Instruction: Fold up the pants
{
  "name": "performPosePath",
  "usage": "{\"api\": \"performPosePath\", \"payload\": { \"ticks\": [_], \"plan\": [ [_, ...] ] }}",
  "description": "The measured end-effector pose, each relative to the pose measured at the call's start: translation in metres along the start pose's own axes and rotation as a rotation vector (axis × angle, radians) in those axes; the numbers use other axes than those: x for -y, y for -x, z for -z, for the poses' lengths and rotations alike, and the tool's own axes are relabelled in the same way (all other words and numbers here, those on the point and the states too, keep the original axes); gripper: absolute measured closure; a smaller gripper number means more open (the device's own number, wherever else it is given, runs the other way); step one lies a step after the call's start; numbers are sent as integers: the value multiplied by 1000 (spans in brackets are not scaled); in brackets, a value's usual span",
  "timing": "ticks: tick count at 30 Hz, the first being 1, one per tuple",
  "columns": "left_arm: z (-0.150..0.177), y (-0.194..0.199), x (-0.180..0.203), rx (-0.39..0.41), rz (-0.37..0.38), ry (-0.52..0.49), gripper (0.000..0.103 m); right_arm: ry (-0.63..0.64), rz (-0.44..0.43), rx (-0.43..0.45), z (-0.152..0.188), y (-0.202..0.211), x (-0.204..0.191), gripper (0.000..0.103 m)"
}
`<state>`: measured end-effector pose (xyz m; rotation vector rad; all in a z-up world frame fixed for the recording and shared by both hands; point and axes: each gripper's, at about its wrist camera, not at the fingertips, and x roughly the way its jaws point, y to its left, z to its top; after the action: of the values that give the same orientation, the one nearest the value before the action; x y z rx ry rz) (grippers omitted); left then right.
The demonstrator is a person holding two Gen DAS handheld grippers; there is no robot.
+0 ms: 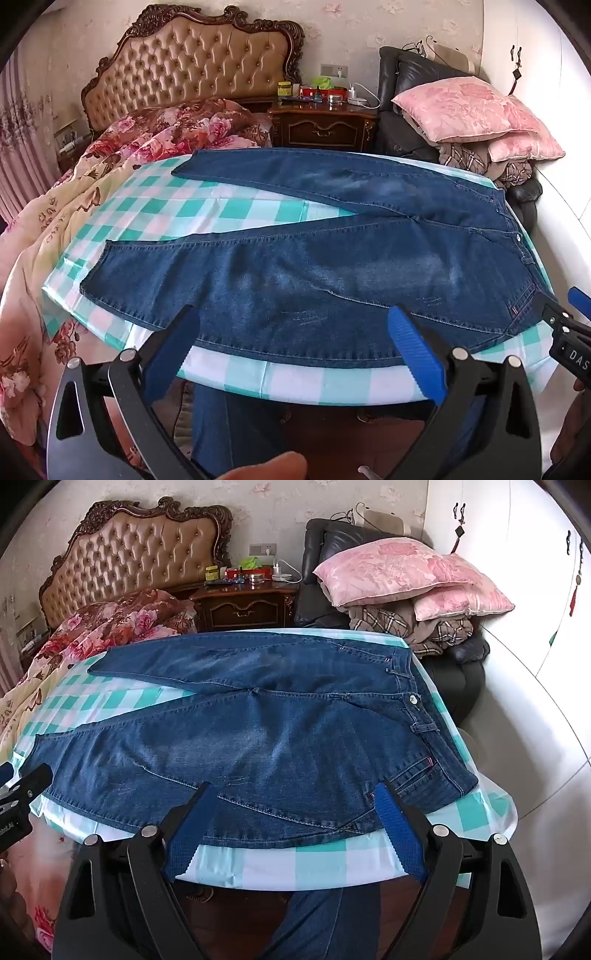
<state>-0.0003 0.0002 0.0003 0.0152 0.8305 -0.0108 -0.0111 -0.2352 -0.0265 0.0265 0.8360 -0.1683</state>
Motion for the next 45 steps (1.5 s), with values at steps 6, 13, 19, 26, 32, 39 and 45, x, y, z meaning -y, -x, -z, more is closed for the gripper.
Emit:
{"api": "performPosePath", "payload": {
  "ticks": [6, 13, 19, 26, 32, 39, 45],
  "plan": [
    [0, 1, 0, 0, -5, 0, 1, -3, -1, 2, -1, 0, 0, 20],
    [1, -3, -2, -3, 5, 5, 1, -4, -1, 7, 0, -2, 0, 20],
    [-2, 0, -1, -1, 6, 4, 1, -4, -2, 12, -5, 3, -1, 20],
    [-3, 0, -1, -2, 8, 8, 1, -6, -3, 12, -5, 3, 1, 20],
    [-3, 0, -1, -2, 9, 9, 1, -6, -1, 12, -5, 4, 1, 20],
    [-3, 0, -1, -2, 10, 10, 1, -6, -1, 13, -5, 3, 0, 20],
    [-3, 0, -1, -1, 11, 11, 1, -5, -1, 12, -5, 3, 0, 20]
  ]
}}
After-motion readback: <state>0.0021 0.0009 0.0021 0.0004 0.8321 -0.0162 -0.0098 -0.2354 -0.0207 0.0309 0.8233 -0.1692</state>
